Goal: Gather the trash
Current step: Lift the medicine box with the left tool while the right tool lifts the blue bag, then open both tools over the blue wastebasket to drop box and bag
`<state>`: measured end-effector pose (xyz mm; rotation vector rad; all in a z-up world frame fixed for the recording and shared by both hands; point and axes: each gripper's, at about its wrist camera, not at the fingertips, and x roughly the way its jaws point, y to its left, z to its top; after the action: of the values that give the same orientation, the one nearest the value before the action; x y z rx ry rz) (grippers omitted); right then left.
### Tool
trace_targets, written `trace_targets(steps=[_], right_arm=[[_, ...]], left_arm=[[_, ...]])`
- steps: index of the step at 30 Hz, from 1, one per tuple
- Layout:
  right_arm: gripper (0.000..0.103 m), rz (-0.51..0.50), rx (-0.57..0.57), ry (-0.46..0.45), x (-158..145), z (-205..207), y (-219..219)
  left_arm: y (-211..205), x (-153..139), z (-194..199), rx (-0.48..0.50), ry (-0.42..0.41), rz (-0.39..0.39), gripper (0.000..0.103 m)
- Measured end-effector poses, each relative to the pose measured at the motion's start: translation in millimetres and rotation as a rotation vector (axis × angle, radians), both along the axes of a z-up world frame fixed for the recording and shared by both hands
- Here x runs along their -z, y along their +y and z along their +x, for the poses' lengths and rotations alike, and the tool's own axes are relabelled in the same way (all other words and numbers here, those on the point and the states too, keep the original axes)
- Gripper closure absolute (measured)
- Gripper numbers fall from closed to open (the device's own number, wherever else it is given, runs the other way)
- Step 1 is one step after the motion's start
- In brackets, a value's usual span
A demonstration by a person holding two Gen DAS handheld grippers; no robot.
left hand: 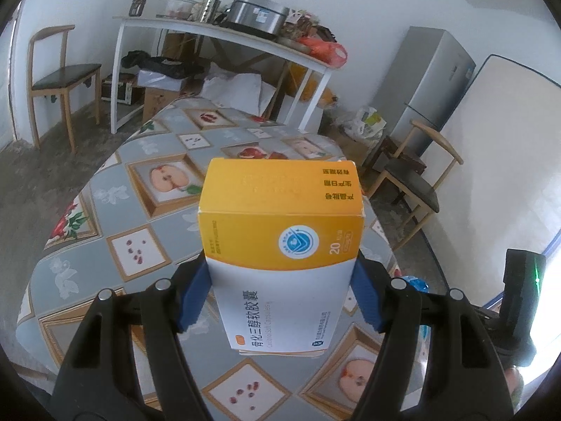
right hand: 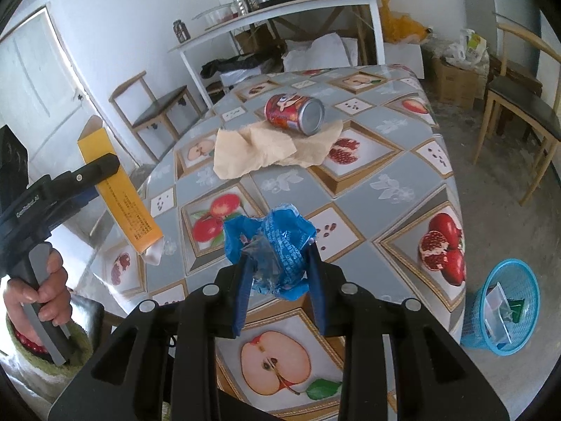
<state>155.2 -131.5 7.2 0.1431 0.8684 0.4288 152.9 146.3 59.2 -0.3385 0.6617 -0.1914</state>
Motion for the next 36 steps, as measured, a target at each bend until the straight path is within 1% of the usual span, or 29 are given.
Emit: trace_targets(steps=[5,9,11,14,15,18,20,22,24,27,29,33,36], right_arm=[[0.074,0.038,0.05,-0.018,-2.8,-7.1,-30.1],[0.074,0.062,0.12,-0.034,-4.1,-13.7,-66.8],[0.074,0.077,0.174,-0.042,-5.7,-19.2,-92.0],[0.074,0.095,0.28,-0.059,-9.4,-32.0,-137.1],[0.074,0.096,0.333,-0.068,-10.6,-39.8,-157.2],[0.074,0.099,0.454,-0.079,-10.0,-59.2,-203.0],[0.074,0.106,0.56,-0.074,-4.1,-77.7,-242.0],[0.074,0.125,0.642,-0.058,5.5,-91.8,-273.2],[0.074,0.156,0.712,-0.035,18.1,-104.5,-300.7],[0.074,0.221,0.808,0.021,48.3,-120.3,-341.9],[0.074,0.257,0.84,0.056,66.7,-122.0,-357.6],[0.074,0.316,0.889,0.135,109.9,-112.2,-388.9],[0.074,0.334,0.91,0.177,134.7,-99.9,-406.6]], left_arm=[[-27.6,-9.9,1.5,0.037,-0.018,0.01,0.036],[-61.4,-20.7,5.6,0.1,-0.032,0.015,0.036],[-80.1,-25.1,9.6,0.14,-0.038,0.018,0.036],[-115.8,-30.1,17.8,0.218,-0.036,0.02,0.036],[-127.2,-31.0,20.4,0.241,-0.034,0.02,0.036],[-177.5,-33.6,32.7,0.353,-0.017,0.016,0.036],[-207.0,-34.7,37.6,0.416,-0.006,0.018,0.036],[-248.0,-31.1,45.2,0.499,0.021,0.025,0.036],[-283.2,-24.3,50.9,0.557,0.054,0.04,0.036],[-342.1,-6.0,62.0,0.639,0.128,0.064,0.036],[-369.7,6.4,68.8,0.673,0.169,0.073,0.036],[-441.2,40.6,83.9,0.734,0.257,0.113,0.036],[-483.6,61.9,94.0,0.746,0.299,0.146,0.036]])
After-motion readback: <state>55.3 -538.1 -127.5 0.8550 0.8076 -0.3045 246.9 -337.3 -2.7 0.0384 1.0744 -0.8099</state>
